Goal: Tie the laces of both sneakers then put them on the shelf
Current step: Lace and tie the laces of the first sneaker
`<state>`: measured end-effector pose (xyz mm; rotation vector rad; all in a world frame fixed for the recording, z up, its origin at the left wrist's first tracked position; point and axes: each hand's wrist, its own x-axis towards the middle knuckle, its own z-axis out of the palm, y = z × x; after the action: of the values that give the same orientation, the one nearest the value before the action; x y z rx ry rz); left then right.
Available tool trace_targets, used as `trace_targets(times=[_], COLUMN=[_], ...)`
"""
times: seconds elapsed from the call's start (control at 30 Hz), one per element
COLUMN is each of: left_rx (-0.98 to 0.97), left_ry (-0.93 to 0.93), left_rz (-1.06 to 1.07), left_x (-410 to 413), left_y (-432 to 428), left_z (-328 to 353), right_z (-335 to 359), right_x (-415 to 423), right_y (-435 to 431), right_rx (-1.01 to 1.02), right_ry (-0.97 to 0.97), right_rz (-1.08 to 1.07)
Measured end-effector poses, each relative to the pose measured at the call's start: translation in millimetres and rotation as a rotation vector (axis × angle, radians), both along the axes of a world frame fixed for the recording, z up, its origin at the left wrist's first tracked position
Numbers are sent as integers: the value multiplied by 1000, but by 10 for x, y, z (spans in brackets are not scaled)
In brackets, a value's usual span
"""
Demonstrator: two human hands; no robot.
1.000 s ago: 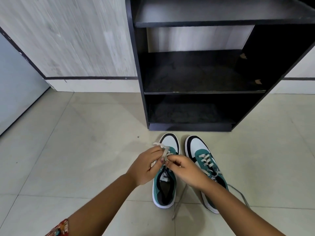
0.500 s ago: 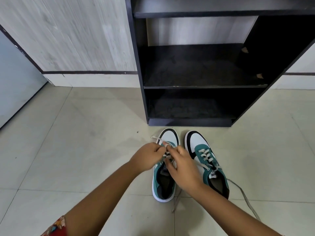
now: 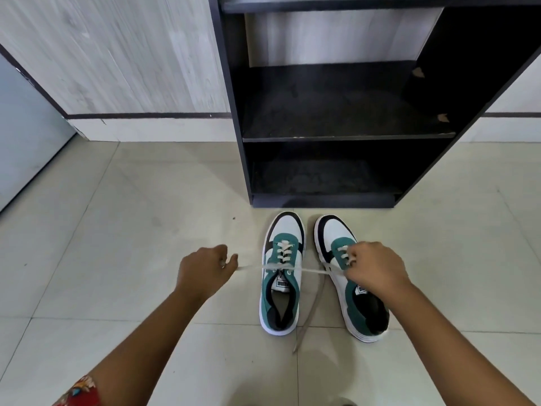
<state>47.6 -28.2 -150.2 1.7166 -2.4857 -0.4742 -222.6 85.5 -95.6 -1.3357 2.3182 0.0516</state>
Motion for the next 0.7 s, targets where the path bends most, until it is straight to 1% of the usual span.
trace_targets(times=[0.07,0.1,0.17,0.23,0.27,0.3,0.37,0.4,0.47,0.53,0.63,0.7], left_rx=[58,66,60,130,171,188,193,192,185,155,68,-1], left_ry=[-162,-191,-92,108,175,209,243,263,298,297,256,244], left_rz=[-29,-68,-199,-332,-369,-389,-367,-336,-299,-326,-373,-364], left_x=[111,140,119,2,-73,-143,-237,-273,-323,-371,-425,-382], left_y=[-5,1,45,94,125,151,165,159,142,116,88,84], left_z=[-89,-129,-196,-226,-216,-210,-229,-228,-241,-250,-278,-312], right_z=[-22,-39,-37,-64,-99,-157,-287,-342,-431,-457,-460,-461], right_x=[63,99,198,302,371,446,601,655,692,670,650,566], right_y=[49,51,24,-38,-75,-113,-165,-179,-181,-168,-140,-98], right_rx=[199,237,221,159,121,66,-53,-98,-165,-215,-223,-222], right_ry=[114,165,281,325,292,212,-14,-91,-157,-239,-341,-371], right_rz=[96,150,242,306,331,338,292,254,180,92,21,-8])
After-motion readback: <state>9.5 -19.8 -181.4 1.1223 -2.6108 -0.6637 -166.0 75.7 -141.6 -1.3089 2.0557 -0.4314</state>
